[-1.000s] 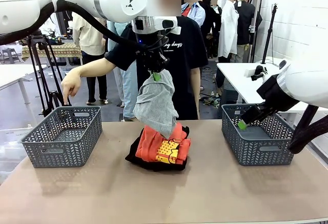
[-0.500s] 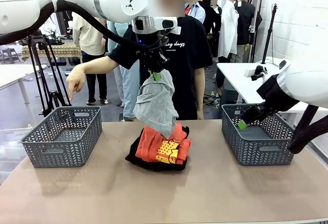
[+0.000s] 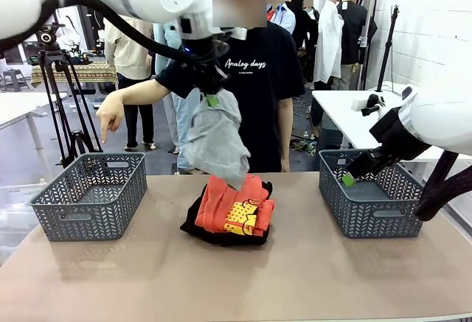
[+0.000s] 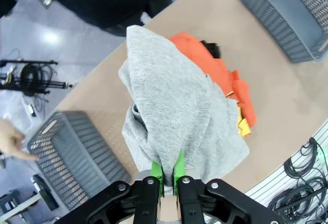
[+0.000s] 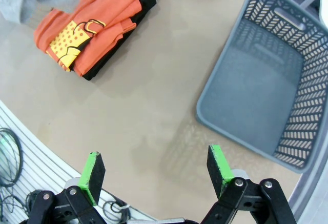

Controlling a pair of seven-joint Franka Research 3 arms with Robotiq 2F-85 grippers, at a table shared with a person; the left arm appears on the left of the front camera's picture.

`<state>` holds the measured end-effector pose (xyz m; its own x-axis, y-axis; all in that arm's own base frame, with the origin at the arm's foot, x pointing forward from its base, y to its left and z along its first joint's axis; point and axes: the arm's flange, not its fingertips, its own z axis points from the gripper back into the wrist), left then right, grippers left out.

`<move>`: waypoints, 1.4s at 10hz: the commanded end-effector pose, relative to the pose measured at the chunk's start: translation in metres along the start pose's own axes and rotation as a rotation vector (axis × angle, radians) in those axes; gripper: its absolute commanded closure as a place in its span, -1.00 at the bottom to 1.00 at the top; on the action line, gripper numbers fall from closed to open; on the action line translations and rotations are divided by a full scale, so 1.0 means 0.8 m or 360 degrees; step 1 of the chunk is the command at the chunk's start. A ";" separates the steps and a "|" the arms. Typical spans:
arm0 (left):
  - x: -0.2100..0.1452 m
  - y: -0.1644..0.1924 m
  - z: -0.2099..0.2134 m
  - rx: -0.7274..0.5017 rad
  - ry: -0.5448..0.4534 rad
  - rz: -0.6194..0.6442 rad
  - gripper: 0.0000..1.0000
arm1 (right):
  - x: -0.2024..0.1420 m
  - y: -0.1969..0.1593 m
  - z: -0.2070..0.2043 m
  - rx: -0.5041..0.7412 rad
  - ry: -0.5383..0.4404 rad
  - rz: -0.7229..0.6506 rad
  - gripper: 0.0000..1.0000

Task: Sort the tops and bottoms.
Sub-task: Sort the clothes according to human instructions.

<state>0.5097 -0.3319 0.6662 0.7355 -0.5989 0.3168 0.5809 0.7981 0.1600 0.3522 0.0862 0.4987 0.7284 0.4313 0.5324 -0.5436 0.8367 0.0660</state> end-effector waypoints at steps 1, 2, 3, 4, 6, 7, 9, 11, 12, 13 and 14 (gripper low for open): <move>-0.053 0.046 0.028 0.0013 0.0002 0.0090 1.00 | -0.005 0.001 -0.003 0.0033 0.0000 -0.0005 -1.00; -0.065 0.071 0.035 0.0013 0.0005 0.0119 1.00 | -0.005 0.001 -0.003 0.0033 0.0000 -0.0005 -1.00; -0.078 0.097 0.042 0.0045 0.0036 0.0143 1.00 | -0.005 0.001 -0.003 0.0033 0.0000 -0.0005 -1.00; -0.090 0.123 0.049 0.0109 0.0059 0.0222 1.00 | -0.005 0.001 -0.003 0.0033 0.0000 -0.0005 -1.00; -0.113 0.188 0.058 0.0100 0.0082 0.0413 1.00 | -0.005 0.001 -0.003 0.0033 0.0000 -0.0005 -1.00; -0.125 0.218 0.055 0.0085 0.0084 0.0579 1.00 | -0.005 0.001 -0.003 0.0033 0.0000 -0.0005 -1.00; -0.117 0.206 0.057 0.0125 0.0091 0.0440 1.00 | -0.005 0.001 -0.003 0.0033 0.0000 -0.0005 -1.00; -0.117 0.206 0.057 0.0125 0.0091 0.0440 1.00 | -0.005 0.001 -0.003 0.0033 0.0000 -0.0005 -1.00; -0.117 0.206 0.057 0.0125 0.0091 0.0440 1.00 | -0.005 0.001 -0.003 0.0033 0.0000 -0.0005 -1.00; -0.117 0.209 0.055 0.0118 0.0093 0.0495 1.00 | -0.005 0.001 -0.003 0.0033 0.0000 -0.0005 -1.00; -0.119 0.234 0.045 0.0176 0.0102 0.0618 1.00 | -0.005 0.001 -0.003 0.0033 0.0000 -0.0005 -1.00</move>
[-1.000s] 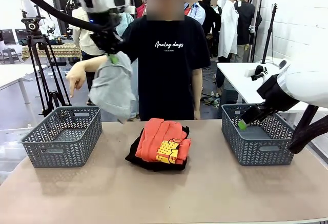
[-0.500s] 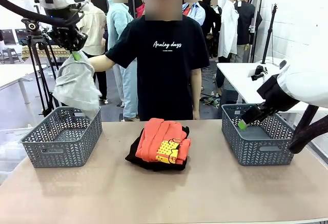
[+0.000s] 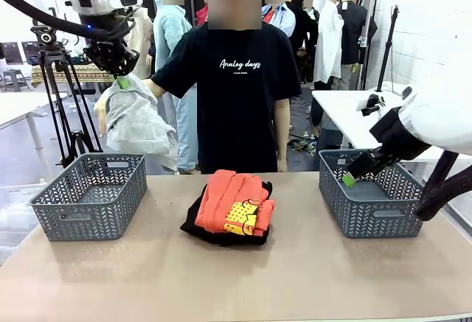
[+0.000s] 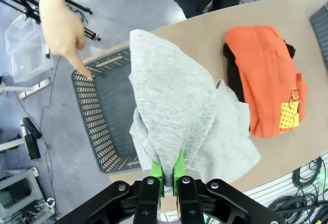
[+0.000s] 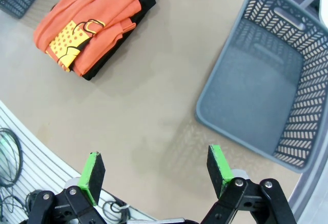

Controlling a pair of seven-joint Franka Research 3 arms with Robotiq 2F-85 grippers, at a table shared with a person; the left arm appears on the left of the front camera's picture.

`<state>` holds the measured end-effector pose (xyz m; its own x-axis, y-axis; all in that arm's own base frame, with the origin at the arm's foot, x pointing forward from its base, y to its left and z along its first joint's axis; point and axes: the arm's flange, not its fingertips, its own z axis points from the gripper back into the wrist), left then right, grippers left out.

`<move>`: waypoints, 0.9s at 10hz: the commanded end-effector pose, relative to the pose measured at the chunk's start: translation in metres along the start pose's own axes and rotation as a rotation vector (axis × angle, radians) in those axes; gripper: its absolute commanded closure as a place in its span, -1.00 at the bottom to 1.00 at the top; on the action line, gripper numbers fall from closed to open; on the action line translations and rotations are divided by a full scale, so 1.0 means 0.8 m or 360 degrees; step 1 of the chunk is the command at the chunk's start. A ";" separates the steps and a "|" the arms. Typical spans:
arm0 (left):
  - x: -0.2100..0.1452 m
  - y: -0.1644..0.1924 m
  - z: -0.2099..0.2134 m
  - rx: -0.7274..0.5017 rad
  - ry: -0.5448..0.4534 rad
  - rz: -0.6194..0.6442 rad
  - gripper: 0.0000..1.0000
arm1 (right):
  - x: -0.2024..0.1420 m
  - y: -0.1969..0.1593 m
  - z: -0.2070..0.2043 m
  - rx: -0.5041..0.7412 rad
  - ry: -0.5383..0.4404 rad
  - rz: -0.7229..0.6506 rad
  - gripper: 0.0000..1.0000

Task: Sort the tops and bottoms.
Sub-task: Sort the clothes according to human instructions.

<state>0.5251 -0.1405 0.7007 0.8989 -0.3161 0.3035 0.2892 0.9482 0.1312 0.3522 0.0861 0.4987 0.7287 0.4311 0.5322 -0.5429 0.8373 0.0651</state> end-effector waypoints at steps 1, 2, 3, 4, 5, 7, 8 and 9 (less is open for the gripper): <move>0.009 0.052 -0.020 -0.0029 0.0018 0.0152 1.00 | -0.004 0.001 -0.003 0.0035 -0.0001 -0.0004 -1.00; 0.011 0.080 -0.033 -0.0054 0.0067 0.0182 1.00 | -0.004 0.001 -0.003 0.0035 -0.0001 -0.0004 -1.00; 0.011 0.098 -0.044 -0.0077 0.0122 0.0185 1.00 | -0.004 0.001 -0.003 0.0035 -0.0001 -0.0004 -1.00; 0.014 0.114 -0.054 -0.0077 0.0128 0.0198 1.00 | -0.004 0.001 -0.003 0.0035 -0.0001 -0.0004 -1.00; 0.020 0.131 -0.066 -0.0082 0.0131 0.0235 1.00 | -0.004 0.001 -0.003 0.0035 -0.0001 -0.0004 -1.00; 0.026 0.156 -0.107 -0.0102 0.0206 0.0280 1.00 | -0.004 0.001 -0.003 0.0035 -0.0001 -0.0004 -1.00; 0.021 0.167 -0.137 -0.0106 0.0310 0.0338 1.00 | -0.004 0.001 -0.003 0.0035 -0.0001 -0.0004 -1.00; 0.010 0.177 -0.164 -0.0130 0.0393 0.0395 1.00 | -0.004 0.001 -0.003 0.0035 -0.0001 -0.0004 -1.00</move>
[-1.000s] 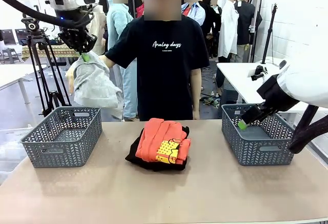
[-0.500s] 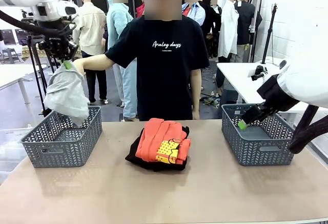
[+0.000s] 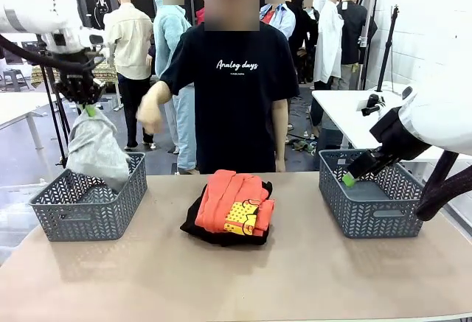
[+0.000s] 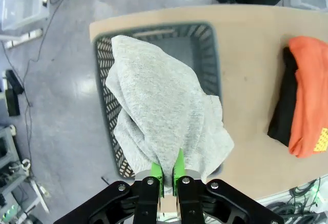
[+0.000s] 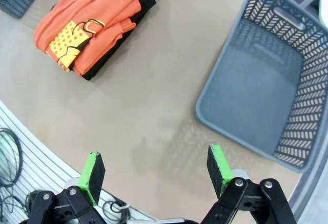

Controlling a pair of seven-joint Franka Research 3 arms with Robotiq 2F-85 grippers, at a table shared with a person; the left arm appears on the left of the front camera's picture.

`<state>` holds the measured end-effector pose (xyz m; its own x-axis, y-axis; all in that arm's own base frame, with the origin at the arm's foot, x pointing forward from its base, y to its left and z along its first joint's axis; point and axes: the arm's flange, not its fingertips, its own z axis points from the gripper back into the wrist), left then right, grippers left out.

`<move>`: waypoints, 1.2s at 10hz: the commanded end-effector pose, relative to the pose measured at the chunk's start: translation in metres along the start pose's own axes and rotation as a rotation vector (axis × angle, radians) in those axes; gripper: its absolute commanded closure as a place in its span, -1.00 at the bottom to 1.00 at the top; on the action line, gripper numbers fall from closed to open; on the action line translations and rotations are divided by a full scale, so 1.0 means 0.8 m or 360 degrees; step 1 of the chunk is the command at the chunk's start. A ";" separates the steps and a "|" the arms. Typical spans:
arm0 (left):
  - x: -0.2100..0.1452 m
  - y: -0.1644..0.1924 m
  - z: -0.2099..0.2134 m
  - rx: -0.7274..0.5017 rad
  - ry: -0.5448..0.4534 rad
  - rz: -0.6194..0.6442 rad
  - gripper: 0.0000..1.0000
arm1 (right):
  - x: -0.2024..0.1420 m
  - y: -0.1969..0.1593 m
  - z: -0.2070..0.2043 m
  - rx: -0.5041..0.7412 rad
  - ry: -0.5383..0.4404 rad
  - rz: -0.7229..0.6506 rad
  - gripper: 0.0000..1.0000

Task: Sort the tops and bottoms.
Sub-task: Sort the clothes according to human instructions.

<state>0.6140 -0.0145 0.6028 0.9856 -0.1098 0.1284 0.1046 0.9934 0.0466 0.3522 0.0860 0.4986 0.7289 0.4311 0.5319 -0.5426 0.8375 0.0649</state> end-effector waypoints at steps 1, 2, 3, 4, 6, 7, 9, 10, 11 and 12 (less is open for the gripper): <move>-0.008 0.021 -0.031 -0.0094 0.0135 0.0119 1.00 | -0.004 0.001 -0.003 0.0036 -0.0001 -0.0004 -1.00; -0.017 0.021 -0.052 -0.0120 0.0174 0.0135 1.00 | -0.004 0.001 -0.003 0.0036 -0.0001 -0.0004 -1.00; -0.027 0.019 -0.079 -0.0122 0.0236 0.0146 1.00 | -0.004 0.001 -0.003 0.0036 -0.0001 -0.0004 -1.00; -0.033 0.024 -0.113 -0.0122 0.0249 0.0187 1.00 | -0.004 0.001 -0.003 0.0036 -0.0001 -0.0004 -1.00; -0.046 0.032 -0.161 -0.0242 0.0268 0.0155 1.00 | -0.004 0.001 -0.003 0.0036 -0.0001 -0.0004 -1.00; -0.051 0.038 -0.179 -0.0223 0.0288 0.0171 1.00 | -0.004 0.001 -0.003 0.0036 -0.0001 -0.0004 -1.00; -0.057 0.040 -0.196 -0.0110 0.0213 0.0174 1.00 | -0.004 0.001 -0.003 0.0036 -0.0001 -0.0004 -1.00; -0.057 0.037 -0.196 -0.0064 0.0194 0.0164 0.89 | -0.004 0.001 -0.003 0.0036 -0.0001 -0.0004 -1.00; -0.054 0.033 -0.195 -0.0015 0.0170 0.0141 0.49 | -0.004 0.001 -0.003 0.0036 -0.0001 -0.0004 -1.00; -0.052 0.032 -0.193 0.0036 0.0143 0.0120 0.10 | -0.004 0.001 -0.003 0.0036 -0.0001 -0.0004 -1.00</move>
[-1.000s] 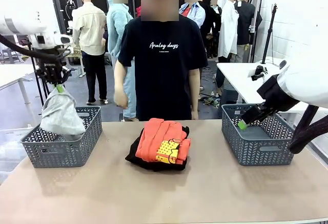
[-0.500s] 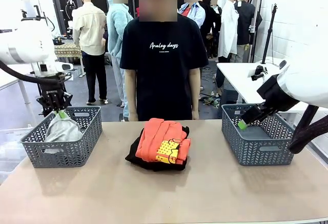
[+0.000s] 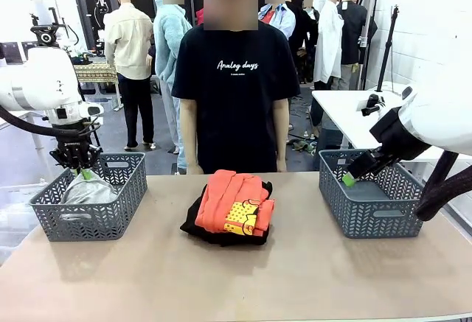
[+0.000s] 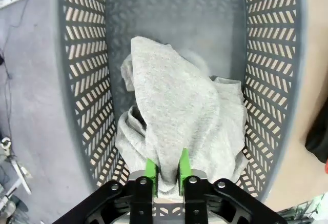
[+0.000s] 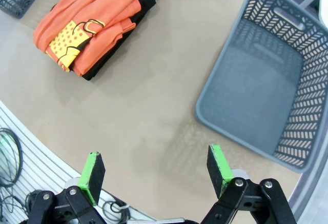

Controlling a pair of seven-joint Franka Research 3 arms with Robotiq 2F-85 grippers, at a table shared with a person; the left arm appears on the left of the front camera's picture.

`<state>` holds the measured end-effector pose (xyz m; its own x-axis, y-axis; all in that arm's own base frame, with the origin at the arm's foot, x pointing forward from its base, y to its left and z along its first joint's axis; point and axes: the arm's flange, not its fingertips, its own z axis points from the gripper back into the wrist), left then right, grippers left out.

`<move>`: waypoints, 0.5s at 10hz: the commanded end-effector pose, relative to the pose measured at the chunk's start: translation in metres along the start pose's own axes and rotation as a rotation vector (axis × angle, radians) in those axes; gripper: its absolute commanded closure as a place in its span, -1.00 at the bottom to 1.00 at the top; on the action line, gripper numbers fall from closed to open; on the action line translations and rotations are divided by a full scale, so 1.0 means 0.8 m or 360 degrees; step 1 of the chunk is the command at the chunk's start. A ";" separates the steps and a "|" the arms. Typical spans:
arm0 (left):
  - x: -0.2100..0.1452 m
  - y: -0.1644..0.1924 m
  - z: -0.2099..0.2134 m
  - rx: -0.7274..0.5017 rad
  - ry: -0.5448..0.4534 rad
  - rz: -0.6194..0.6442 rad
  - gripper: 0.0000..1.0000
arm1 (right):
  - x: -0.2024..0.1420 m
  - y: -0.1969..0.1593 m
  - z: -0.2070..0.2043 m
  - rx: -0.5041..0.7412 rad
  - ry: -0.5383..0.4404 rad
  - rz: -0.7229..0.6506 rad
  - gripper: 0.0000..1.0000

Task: Sort the tops and bottoms.
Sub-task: Sort the clothes according to human instructions.

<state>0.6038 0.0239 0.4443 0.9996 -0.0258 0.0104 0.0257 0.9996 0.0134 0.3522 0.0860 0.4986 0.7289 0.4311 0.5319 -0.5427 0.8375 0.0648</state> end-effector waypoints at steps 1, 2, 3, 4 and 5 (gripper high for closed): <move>-0.008 -0.006 0.005 0.0089 -0.0063 -0.0019 -0.30 | -0.004 0.001 -0.003 0.0036 -0.0001 -0.0004 -1.00; -0.008 -0.008 0.011 0.0100 -0.0080 -0.0029 -0.69 | -0.004 0.001 -0.003 0.0036 -0.0001 -0.0004 -1.00; -0.009 -0.009 0.013 0.0087 -0.0089 -0.0033 -0.96 | -0.004 0.001 -0.003 0.0036 -0.0001 -0.0004 -1.00; -0.010 -0.009 0.016 0.0075 -0.0094 -0.0026 -0.96 | -0.004 0.001 -0.003 0.0036 -0.0001 -0.0004 -1.00; -0.011 -0.010 0.020 0.0054 -0.0110 -0.0035 -0.96 | -0.004 0.001 -0.003 0.0036 -0.0001 -0.0004 -1.00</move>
<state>0.6022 0.0177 0.4617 0.9968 -0.0594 0.0543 0.0563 0.9968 0.0574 0.3522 0.0860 0.4986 0.7289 0.4312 0.5319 -0.5427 0.8374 0.0648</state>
